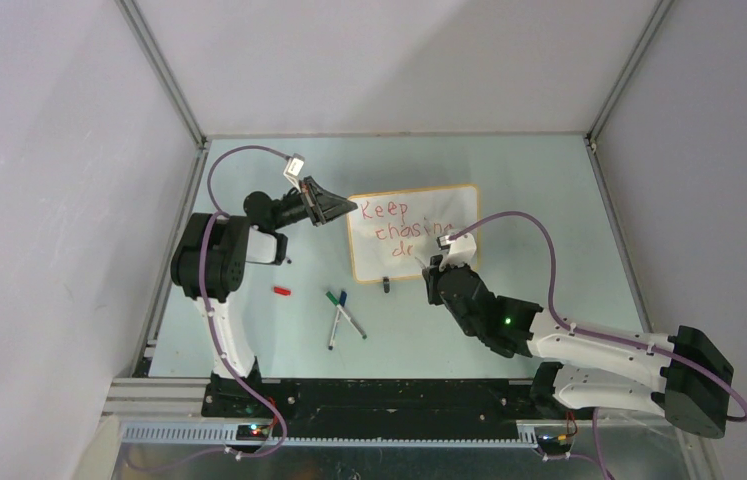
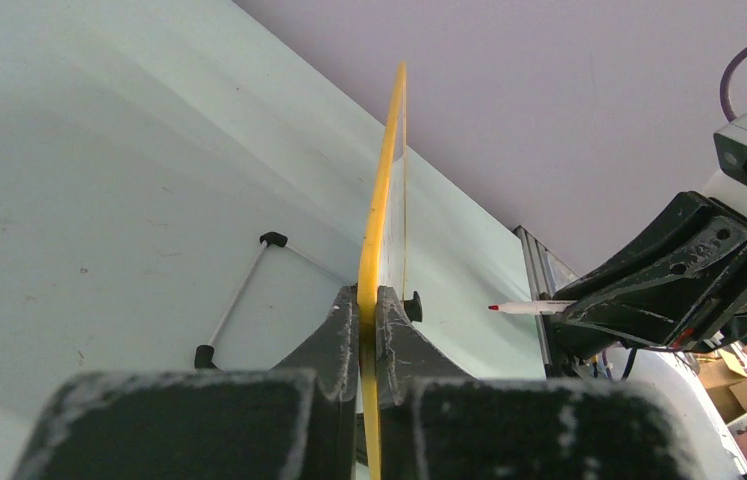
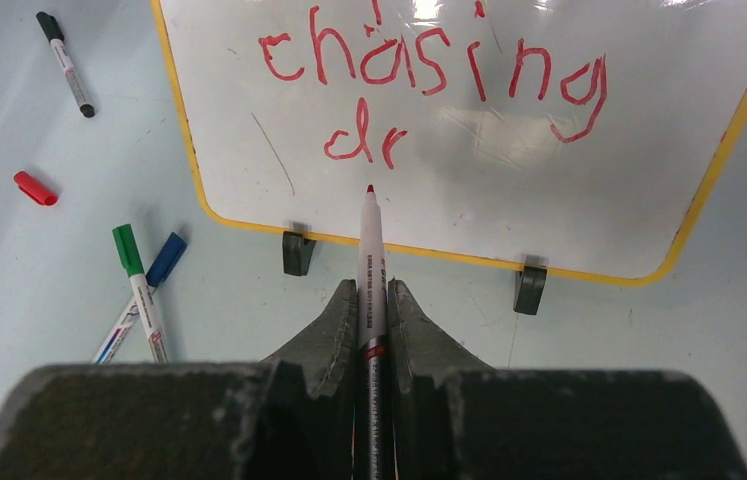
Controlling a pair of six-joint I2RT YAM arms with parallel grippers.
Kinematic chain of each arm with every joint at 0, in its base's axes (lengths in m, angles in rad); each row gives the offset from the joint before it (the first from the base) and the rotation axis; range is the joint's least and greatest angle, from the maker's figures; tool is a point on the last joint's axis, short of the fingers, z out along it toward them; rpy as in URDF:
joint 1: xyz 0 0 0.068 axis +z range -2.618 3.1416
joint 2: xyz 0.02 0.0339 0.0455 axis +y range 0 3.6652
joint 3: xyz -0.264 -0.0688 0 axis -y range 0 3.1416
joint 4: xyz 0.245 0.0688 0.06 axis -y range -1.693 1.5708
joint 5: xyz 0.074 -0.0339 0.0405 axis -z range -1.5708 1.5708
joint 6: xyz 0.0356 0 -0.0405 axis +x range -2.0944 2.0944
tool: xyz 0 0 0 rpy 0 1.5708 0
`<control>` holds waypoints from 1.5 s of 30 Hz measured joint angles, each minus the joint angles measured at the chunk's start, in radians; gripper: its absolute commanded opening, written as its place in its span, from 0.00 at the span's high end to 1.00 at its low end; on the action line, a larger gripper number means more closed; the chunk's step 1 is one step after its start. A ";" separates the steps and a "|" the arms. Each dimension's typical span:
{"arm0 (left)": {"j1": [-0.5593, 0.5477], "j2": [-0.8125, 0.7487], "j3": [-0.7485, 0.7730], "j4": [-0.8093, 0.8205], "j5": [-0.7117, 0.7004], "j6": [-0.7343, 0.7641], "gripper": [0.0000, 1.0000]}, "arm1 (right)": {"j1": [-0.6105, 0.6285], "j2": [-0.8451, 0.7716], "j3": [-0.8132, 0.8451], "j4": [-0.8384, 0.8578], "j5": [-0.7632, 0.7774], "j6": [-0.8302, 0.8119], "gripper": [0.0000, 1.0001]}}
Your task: Write a sentence on the whiteboard
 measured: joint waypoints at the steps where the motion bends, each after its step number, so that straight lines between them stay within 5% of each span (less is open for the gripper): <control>1: 0.000 0.000 0.000 0.000 0.000 0.000 1.00 | 0.000 0.000 0.000 0.000 0.000 0.000 1.00; 45: -0.001 0.000 0.000 0.000 0.000 0.000 1.00 | -0.065 0.098 0.041 0.011 -0.040 -0.038 1.00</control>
